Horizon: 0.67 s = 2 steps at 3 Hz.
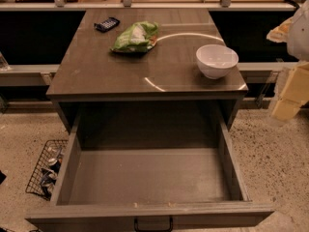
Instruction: Place green rice chip bag into top drawer
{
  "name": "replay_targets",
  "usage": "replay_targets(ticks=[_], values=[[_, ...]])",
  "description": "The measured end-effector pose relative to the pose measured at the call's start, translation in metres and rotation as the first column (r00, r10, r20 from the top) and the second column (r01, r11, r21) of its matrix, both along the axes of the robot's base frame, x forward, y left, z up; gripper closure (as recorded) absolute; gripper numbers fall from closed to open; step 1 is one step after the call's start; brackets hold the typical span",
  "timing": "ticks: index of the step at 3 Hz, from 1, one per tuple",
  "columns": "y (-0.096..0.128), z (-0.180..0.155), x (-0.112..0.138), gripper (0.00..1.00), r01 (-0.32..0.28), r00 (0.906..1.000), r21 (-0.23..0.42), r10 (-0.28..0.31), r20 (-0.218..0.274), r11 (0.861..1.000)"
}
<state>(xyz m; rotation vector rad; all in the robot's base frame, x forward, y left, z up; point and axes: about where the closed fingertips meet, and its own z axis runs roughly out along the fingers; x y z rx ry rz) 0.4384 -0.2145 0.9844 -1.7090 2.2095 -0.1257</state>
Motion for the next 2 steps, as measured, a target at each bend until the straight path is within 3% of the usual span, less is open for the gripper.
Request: replay_targets(ticks=[1,2], values=[[0.001,0.002,0.0,0.0,0.003,0.9999,0.007,-0.003,0.016,1.0],[0.018,-0.007,0.026,0.0,-0.03,0.9982,0.092,0.025,0.055,0.995]])
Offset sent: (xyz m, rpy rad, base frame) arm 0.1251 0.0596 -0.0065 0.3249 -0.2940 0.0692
